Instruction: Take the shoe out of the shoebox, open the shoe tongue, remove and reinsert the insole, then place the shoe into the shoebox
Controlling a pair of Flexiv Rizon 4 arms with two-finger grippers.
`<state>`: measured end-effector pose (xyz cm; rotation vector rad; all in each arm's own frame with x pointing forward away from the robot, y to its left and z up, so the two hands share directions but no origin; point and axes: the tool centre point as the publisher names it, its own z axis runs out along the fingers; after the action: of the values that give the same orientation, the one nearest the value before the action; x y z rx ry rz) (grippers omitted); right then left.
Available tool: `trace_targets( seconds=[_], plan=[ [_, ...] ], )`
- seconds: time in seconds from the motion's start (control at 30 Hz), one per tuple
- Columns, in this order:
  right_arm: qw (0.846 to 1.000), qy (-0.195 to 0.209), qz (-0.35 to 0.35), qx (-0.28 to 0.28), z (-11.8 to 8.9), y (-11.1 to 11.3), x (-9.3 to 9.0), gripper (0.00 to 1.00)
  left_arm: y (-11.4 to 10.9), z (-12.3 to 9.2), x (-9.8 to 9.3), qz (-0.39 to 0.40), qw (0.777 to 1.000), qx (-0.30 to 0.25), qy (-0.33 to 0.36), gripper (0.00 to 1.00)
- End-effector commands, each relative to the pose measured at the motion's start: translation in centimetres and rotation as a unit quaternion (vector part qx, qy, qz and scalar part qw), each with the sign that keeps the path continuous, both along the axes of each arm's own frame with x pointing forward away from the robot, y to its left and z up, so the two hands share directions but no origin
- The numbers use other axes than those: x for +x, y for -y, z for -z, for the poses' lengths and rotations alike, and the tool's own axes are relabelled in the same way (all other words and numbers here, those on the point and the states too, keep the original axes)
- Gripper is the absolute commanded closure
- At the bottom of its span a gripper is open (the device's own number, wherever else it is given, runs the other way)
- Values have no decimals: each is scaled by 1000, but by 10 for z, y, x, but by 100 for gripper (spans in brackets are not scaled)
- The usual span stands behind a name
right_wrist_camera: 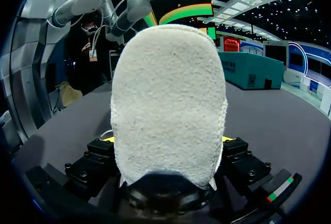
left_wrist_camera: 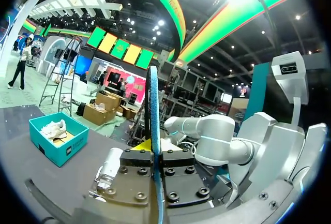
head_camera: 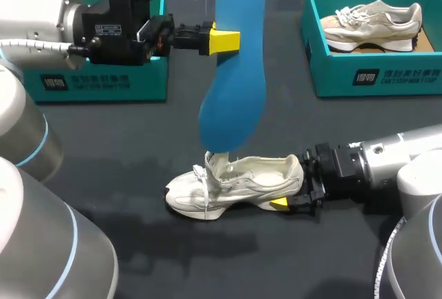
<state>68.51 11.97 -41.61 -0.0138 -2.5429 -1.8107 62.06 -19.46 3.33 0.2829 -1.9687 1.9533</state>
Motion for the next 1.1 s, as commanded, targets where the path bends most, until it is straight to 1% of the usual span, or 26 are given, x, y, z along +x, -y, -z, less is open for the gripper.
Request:
trace_targets(
  seconds=[0.03,0.17,0.47,0.5,0.53,0.57,0.6,0.8,1.03,1.1],
  plan=[
    [1000,0,0,-2,0,-1,-1,100,-12,-1,-9,-5,1000,2,1,100],
    [1000,0,0,-2,0,-1,-1,100,-17,-3,-9,-7,1000,-12,12,100],
    [1000,-1,3,-5,-1,0,-1,100,-17,-3,-9,-7,1000,-12,12,100],
    [1000,0,5,-8,-1,0,-1,95,-17,-3,-9,-7,1000,-12,12,100],
    [1000,0,6,-8,-1,1,-1,79,-17,-3,-9,-7,1000,-12,12,100],
    [1000,0,7,-8,-2,1,-1,59,-17,-3,-9,-7,1000,-12,12,100],
    [1000,0,9,-12,-2,1,-1,0,-17,-3,-9,-7,1000,-12,12,100],
    [999,0,10,-32,-4,4,-2,0,-17,-3,-9,-7,1000,-12,12,100],
    [996,-1,26,-80,-11,18,-5,0,-17,-3,-9,-7,1000,-12,12,100],
    [994,-2,34,-105,-13,22,-5,0,-17,-3,-9,-7,1000,-12,12,100]
  ],
)
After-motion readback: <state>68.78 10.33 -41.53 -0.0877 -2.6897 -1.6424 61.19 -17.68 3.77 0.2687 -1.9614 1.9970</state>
